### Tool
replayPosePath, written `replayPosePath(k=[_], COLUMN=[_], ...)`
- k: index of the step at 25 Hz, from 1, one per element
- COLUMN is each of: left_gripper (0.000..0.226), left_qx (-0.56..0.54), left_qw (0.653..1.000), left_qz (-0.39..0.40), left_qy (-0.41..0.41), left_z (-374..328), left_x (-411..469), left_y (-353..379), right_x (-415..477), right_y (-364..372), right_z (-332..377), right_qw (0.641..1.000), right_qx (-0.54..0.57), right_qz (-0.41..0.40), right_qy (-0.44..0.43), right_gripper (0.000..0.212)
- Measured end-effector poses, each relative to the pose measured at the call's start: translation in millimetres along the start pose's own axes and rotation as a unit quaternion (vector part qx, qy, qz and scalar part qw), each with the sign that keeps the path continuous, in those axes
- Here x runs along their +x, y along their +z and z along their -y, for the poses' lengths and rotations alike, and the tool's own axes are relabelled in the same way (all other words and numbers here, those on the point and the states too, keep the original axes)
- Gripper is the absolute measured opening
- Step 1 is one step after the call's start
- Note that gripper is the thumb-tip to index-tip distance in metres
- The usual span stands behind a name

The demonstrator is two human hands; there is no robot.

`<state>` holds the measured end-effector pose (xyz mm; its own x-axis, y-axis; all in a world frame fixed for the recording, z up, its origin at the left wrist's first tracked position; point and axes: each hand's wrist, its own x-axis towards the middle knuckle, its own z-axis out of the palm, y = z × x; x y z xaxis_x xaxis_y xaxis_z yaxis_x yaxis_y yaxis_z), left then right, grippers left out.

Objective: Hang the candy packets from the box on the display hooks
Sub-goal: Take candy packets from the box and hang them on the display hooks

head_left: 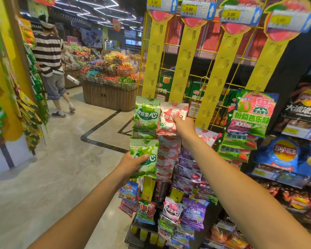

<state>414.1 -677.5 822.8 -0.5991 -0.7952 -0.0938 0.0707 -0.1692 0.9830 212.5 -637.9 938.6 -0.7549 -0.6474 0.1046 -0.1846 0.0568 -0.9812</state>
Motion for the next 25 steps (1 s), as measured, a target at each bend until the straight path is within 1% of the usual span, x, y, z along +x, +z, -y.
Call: replayPosePath(k=[2, 4, 5, 8, 10, 12, 14, 17, 21, 23, 25], left_gripper=[0.026, 0.026, 0.026, 0.025, 0.024, 0.025, 0.026, 0.027, 0.028, 0.026, 0.025], left_qx=[0.001, 0.004, 0.005, 0.003, 0.002, 0.001, 0.003, 0.003, 0.001, 0.003, 0.005], left_qw=[1.000, 1.000, 1.000, 1.000, 1.000, 1.000, 1.000, 1.000, 1.000, 1.000, 1.000], left_qz=[0.000, 0.000, 0.001, 0.006, 0.007, 0.003, 0.003, 0.004, 0.009, 0.010, 0.013], left_qy=[-0.002, -0.003, -0.003, -0.005, -0.003, -0.004, -0.003, -0.003, -0.003, -0.003, -0.003], left_z=[-0.2, -0.1, 0.0, 0.5, -0.1, -0.6, 0.3, -0.4, 0.9, 2.1, -1.1], left_x=[0.0, 1.0, 1.6, 2.5, 2.7, 2.8, 4.0, 3.2, 5.9, 7.5, 4.5], left_y=[0.0, -0.9, -1.2, -0.8, -0.7, -1.1, -1.6, -0.8, -1.1, -1.0, 1.6], right_x=[-2.9, -3.7, -1.3, 6.0, 5.7, 1.9, -1.3, -4.2, -6.6, -9.8, -13.2], right_y=[0.8, 0.9, 1.2, 0.2, 0.2, 0.7, 1.2, 3.1, 3.0, -0.4, -5.8], right_z=[3.8, 16.2, 21.7, 27.6, 19.4, 9.5, 3.5, 1.0, 0.0, -0.5, -1.0], right_qw=[0.999, 0.997, 0.996, 0.999, 1.000, 0.999, 0.999, 0.999, 0.999, 0.999, 1.000], right_qx=[-0.001, 0.007, 0.014, 0.018, 0.001, 0.003, 0.010, 0.009, 0.013, 0.004, -0.009], right_qz=[-0.010, -0.022, -0.030, -0.035, -0.028, -0.024, -0.022, -0.025, -0.015, -0.010, -0.005], right_qy=[-0.044, -0.080, -0.077, -0.023, -0.001, 0.021, 0.025, 0.041, 0.049, 0.034, 0.001], right_gripper=[0.042, 0.035, 0.033, 0.030, 0.030, 0.024, 0.021, 0.031, 0.038, 0.039, 0.042])
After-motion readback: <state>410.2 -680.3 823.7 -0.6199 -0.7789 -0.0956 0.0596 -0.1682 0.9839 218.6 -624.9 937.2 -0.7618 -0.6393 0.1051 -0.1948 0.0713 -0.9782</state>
